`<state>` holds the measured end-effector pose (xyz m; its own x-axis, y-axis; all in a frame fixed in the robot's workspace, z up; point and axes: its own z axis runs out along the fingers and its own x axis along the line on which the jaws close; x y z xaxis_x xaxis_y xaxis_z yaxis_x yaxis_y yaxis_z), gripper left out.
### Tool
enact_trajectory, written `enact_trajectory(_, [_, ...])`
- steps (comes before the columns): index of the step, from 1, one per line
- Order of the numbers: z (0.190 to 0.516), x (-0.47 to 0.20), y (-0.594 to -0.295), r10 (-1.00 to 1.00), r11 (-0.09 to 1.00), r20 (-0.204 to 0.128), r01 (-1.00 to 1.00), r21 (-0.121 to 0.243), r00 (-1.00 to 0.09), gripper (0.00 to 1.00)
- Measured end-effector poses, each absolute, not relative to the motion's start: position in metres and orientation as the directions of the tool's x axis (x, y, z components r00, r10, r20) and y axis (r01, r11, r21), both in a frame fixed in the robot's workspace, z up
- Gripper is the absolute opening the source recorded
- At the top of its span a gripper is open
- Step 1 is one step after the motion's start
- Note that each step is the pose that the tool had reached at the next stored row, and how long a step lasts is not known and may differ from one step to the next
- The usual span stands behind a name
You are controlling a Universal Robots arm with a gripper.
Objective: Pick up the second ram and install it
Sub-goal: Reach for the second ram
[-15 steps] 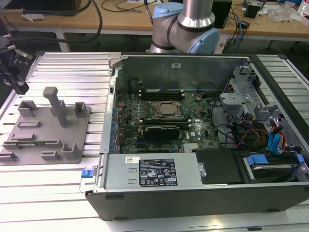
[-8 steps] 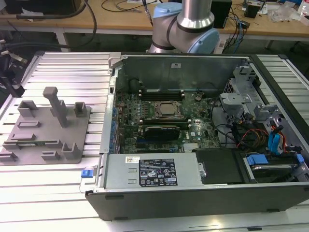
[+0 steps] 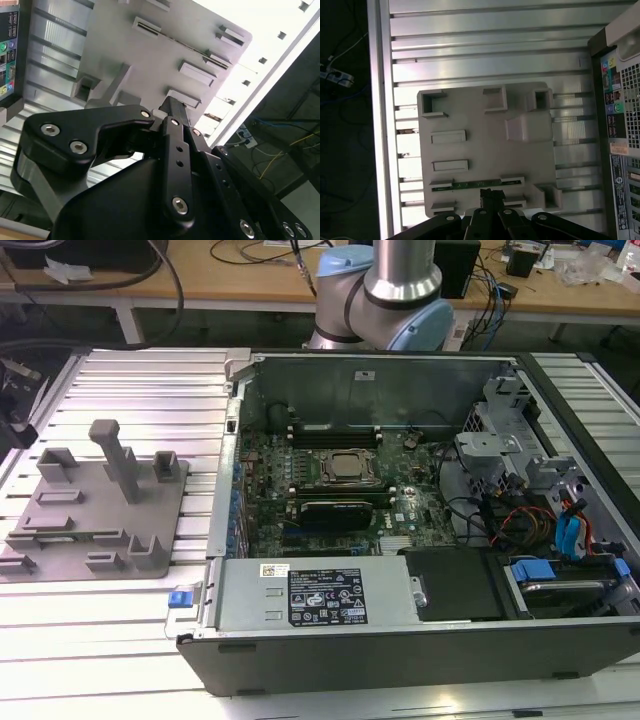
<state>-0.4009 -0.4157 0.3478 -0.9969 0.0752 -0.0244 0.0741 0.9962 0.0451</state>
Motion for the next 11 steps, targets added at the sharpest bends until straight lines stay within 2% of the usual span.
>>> enact_trajectory(11, [0.337, -0.418, -0.418, 0.075, 0.996, -0.024, 0.074, 0.045, -0.997, 0.08])
